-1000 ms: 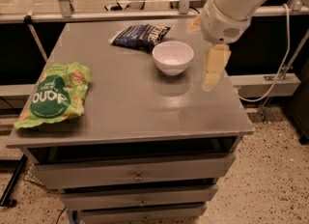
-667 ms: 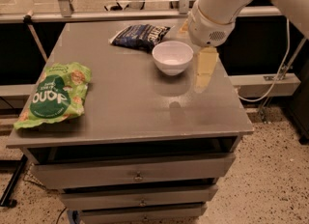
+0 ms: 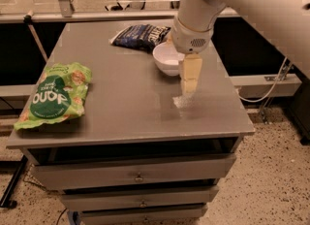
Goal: Move white bowl near green rice chip bag
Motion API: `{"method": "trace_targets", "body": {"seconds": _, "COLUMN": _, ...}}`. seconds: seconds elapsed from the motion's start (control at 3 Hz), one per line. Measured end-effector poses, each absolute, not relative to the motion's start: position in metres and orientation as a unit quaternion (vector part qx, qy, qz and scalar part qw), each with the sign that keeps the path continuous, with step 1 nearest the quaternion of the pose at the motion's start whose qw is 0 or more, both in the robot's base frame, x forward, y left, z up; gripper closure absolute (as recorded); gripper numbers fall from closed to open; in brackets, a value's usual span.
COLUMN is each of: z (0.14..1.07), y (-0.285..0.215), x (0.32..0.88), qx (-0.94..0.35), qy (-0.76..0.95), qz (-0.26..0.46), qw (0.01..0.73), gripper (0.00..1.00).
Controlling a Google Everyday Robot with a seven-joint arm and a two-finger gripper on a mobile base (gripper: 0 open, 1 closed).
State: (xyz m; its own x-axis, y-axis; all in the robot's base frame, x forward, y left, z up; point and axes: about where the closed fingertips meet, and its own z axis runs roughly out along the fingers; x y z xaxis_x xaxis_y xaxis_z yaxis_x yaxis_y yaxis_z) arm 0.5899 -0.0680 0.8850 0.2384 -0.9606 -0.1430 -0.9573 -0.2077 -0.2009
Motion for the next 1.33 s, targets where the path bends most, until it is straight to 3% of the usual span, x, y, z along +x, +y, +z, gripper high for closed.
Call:
{"method": "trace_targets", "body": {"seconds": 0.33, "z": 0.869, "y": -0.064, "x": 0.596, "qx": -0.777, "qy": 0.620, "qz": 0.003, "qw": 0.106, "gripper": 0.00}}
{"method": "trace_targets", "body": {"seconds": 1.33, "z": 0.848, "y": -0.063, "x": 0.605, "qx": -0.773, "qy": 0.626, "qz": 0.039, "qw": 0.097, "gripper": 0.70}}
